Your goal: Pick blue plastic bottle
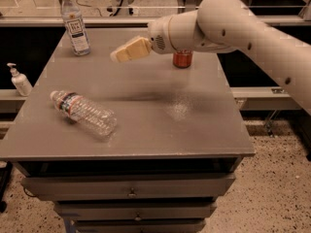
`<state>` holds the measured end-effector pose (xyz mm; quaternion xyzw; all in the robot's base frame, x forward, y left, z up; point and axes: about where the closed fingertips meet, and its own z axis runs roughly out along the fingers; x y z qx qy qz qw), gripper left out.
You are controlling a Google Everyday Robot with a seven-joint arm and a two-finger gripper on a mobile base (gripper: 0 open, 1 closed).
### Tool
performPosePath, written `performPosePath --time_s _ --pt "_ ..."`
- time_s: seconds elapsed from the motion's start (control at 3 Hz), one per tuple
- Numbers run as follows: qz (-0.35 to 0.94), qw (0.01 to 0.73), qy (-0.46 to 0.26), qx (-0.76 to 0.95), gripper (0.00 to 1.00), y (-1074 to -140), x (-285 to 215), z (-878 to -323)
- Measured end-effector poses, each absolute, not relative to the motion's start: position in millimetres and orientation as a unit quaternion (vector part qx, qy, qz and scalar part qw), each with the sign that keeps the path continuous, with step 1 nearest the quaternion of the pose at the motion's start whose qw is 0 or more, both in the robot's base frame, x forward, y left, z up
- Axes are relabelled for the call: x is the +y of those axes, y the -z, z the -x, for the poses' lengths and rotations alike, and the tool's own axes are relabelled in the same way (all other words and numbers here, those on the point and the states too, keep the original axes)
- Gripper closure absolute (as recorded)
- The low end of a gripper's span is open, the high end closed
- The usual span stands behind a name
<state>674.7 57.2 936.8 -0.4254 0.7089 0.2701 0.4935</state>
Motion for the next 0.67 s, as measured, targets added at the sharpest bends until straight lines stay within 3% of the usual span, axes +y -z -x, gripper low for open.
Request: performPosePath --time_s 0.67 --pt "0.418 0.531 -0.312 0.668 0.0 -922.1 148.6 -745.7"
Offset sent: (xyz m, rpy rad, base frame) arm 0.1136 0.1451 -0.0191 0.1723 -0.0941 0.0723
